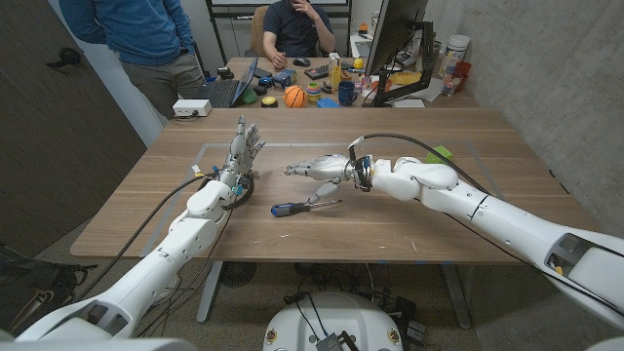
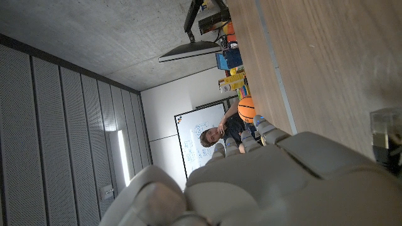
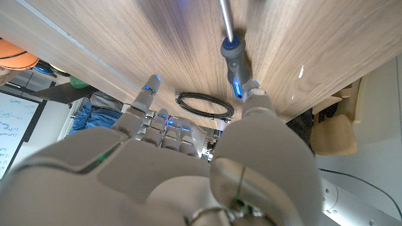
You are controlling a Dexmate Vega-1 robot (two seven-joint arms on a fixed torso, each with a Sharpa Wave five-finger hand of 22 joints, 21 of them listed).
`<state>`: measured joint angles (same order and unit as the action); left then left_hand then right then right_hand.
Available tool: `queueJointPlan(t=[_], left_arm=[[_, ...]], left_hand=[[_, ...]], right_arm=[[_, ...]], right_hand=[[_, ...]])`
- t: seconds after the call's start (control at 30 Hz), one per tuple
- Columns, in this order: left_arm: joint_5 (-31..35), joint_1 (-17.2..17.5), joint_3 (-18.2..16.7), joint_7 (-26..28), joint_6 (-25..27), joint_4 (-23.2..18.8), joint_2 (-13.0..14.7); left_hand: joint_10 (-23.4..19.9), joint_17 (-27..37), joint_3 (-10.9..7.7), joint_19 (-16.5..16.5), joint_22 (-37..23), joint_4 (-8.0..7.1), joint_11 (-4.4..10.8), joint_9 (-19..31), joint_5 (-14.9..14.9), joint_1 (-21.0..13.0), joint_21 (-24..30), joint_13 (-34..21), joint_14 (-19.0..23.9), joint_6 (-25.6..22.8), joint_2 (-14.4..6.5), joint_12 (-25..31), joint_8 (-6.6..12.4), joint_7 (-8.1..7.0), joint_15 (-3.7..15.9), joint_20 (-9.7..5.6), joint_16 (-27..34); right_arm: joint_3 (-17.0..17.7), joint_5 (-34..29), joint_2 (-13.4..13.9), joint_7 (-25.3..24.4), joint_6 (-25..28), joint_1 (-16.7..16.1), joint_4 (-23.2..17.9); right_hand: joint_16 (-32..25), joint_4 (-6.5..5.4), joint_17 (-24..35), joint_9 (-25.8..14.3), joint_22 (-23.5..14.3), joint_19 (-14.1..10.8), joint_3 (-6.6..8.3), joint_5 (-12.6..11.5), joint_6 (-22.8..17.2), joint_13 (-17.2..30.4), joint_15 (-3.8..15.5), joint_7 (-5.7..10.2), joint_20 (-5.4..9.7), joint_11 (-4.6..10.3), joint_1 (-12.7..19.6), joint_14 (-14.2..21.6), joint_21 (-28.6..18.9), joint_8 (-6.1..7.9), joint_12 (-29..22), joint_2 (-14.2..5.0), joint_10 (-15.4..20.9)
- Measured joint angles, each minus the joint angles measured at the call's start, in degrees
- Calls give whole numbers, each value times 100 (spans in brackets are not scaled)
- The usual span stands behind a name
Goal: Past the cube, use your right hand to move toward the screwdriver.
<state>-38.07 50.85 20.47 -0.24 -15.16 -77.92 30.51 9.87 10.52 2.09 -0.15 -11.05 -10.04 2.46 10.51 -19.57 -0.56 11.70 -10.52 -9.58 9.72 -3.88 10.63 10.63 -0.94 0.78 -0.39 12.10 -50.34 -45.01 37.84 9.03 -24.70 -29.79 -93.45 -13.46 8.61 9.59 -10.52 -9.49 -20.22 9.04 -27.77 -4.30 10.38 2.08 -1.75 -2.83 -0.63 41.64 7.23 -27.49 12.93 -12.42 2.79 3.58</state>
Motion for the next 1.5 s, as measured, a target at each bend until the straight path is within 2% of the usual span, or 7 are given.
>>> queueJointPlan(t=[0.1,0.2,0.4,1.07,1.13,1.3,1.5], left_arm=[[0,21,-4,10,10,-32,14],[0,48,-10,19,16,-73,33],[0,98,-25,23,18,-143,66],[-27,165,-71,-16,-12,-204,123],[-43,165,-73,-31,-30,-201,124],[-53,167,-84,-52,-49,-183,126],[-61,169,-94,-66,-66,-160,129]], left_hand=[[0,0,7,0,0,-7,0,0,0,0,0,0,0,0,0,0,0,0,0,0,0],[0,0,7,0,0,-7,0,0,0,0,0,0,0,0,0,0,0,0,0,0,0],[0,0,7,0,0,-7,0,0,0,0,0,0,0,0,0,0,0,0,0,0,0],[0,0,55,0,0,-8,0,0,-39,0,0,0,0,0,0,0,0,0,0,0,27],[0,0,55,0,0,-8,0,0,-39,0,0,0,0,0,0,0,0,0,0,0,28],[0,0,77,0,0,-30,0,0,-39,0,0,0,0,0,0,0,0,0,0,0,29],[0,0,101,0,0,-8,0,0,-39,22,0,0,0,0,-21,0,0,0,0,0,29]], right_arm=[[-5,29,0,65,-80,11,-21],[-5,45,2,79,-159,13,-31],[15,55,25,55,-309,-3,-76],[253,35,114,32,-399,-155,-292],[286,44,125,48,-401,-170,-323],[313,57,135,81,-409,-184,-343],[332,65,145,105,-422,-196,-357]], right_hand=[[0,-42,0,0,0,-240,-68,-64,-169,0,3,12,91,35,115,227,44,0,-44,14,293],[0,-41,0,0,-26,-434,-114,-105,-298,9,15,76,266,96,206,403,44,0,-44,27,475],[0,-17,1,0,-26,-647,-138,-169,-411,17,19,155,418,165,457,590,44,0,-44,-54,544],[0,-32,1,0,-26,-727,-152,-192,-441,17,28,185,417,196,615,722,82,-23,45,-76,574],[0,-32,1,0,-26,-769,-152,-192,-441,17,4,185,457,196,615,746,82,-37,45,-76,574],[0,-57,1,0,-26,-800,-176,-214,-441,17,28,185,427,195,637,784,82,-46,45,-98,574],[0,-41,2,0,-25,-840,-192,-214,-441,17,28,185,467,195,637,784,102,-46,45,-98,574]])
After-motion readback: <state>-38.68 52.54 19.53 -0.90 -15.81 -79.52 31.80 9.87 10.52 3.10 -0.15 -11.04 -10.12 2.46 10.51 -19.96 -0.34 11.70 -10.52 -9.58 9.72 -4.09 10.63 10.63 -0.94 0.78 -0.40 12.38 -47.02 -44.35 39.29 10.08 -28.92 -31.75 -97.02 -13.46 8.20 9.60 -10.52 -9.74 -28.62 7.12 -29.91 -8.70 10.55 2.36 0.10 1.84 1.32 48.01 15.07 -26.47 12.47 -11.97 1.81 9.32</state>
